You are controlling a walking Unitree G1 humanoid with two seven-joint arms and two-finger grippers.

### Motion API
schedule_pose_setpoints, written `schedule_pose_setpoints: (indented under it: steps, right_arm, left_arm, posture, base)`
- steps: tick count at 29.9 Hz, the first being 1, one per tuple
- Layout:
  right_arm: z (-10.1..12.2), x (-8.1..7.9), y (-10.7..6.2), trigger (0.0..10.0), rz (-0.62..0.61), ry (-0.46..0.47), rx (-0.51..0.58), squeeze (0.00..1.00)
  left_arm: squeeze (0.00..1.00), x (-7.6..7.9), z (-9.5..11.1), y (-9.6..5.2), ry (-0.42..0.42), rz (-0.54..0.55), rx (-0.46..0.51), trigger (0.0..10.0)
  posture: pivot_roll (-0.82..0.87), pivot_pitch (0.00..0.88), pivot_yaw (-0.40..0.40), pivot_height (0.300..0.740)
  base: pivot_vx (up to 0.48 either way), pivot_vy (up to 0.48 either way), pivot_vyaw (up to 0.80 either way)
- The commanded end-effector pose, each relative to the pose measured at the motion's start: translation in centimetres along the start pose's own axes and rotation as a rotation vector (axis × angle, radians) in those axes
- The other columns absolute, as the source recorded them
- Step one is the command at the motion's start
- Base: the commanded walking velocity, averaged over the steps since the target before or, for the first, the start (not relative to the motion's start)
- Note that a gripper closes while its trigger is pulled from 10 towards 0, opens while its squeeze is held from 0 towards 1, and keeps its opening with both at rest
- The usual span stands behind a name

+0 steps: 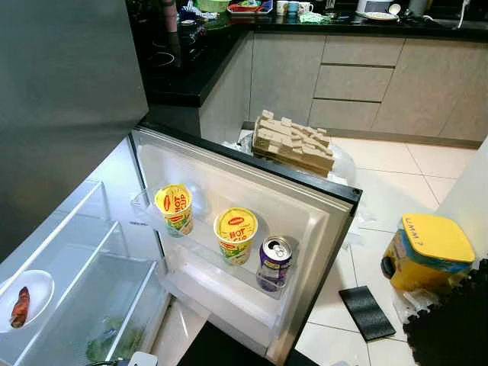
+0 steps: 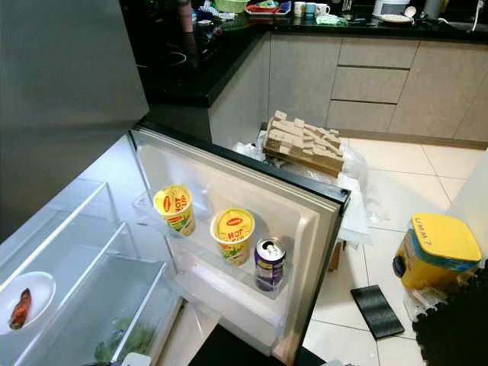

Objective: Restocking fridge

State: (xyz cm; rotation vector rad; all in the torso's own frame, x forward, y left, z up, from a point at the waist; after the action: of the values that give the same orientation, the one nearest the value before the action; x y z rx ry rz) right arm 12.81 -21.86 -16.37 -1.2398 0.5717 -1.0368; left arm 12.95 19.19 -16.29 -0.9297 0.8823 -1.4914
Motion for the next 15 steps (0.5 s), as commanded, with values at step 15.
schedule_pose_setpoints:
  steps: [15]
  right_arm:
    - [0.01, -0.06, 0.0, 10.0, 0.009, 0.002, -0.002, 0.0]
  left_arm:
    - [0.0, 1.21, -1.46, 0.06, -0.012, -0.028, -0.047, 10.0]
  posture:
    - [-0.02, 0.0, -0.011, 0.74]
  base:
    - [0.0, 0.0, 0.0]
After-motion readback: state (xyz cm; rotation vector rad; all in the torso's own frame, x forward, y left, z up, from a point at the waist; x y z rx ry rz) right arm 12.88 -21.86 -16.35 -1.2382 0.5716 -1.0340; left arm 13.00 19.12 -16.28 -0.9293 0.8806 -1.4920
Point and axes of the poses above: a point about 5 cm out from each wrist's last joint towards the gripper, its own y axis pointing out of the wrist towards the gripper, its own z axis along the axis of the wrist's last joint, x = y × z, the point moved 6 cm from there along y, pointing out of the wrist towards the gripper, and after that the axes turned 8 degrees about -y, right-handed, at the moved point
